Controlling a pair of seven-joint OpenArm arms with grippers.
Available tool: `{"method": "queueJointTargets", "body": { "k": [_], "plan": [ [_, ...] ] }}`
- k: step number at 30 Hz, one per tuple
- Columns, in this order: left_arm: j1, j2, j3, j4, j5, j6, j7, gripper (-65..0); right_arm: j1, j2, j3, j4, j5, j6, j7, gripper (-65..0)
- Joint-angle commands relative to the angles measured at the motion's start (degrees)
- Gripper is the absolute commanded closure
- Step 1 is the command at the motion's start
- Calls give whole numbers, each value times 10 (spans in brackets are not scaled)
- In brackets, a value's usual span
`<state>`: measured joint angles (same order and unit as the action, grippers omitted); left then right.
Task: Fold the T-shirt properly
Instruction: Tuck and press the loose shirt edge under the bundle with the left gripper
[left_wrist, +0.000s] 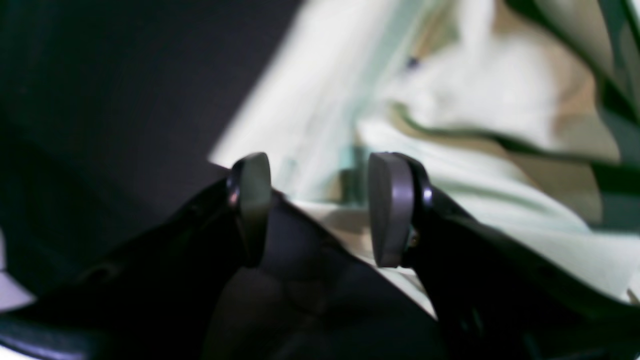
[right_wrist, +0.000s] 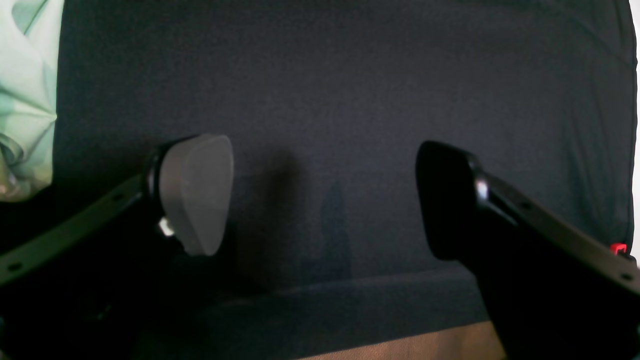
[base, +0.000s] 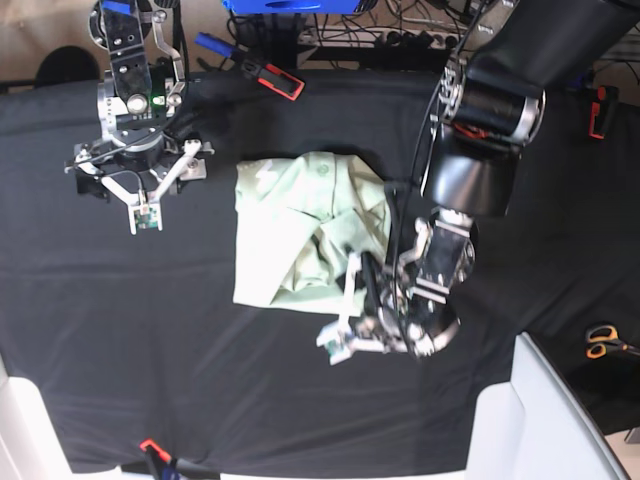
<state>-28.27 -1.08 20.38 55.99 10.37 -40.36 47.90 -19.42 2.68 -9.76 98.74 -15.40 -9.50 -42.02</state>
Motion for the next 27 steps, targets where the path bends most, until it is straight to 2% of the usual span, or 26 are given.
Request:
{"method": "queueJointTargets", "body": {
  "k": [1,7,17,23,24,27],
  "plan": [
    [-19,2,-1,8,0,4,-6,-309,2,1,0,11,-6,-4,9,-543],
    [-35,2,2,-43,-6,4,-8,-309,4,1,0,11,-6,-4,9,-543],
    [-34,-1,4,-69,-6,4,-10,-309,6,1,0,10,-6,-4,9,-543],
    [-37,2,4,-144,-6,4,-59,-304,6,1,0,10,-6,-4,9,-543],
    [-36,2,4,-147,-6,4,-62,-287,6,1,0,10,-6,-4,9,-543],
    [-35,2,4,-146,-6,4,-64,-181,5,1,0,10,-6,-4,9,-543]
  ]
}}
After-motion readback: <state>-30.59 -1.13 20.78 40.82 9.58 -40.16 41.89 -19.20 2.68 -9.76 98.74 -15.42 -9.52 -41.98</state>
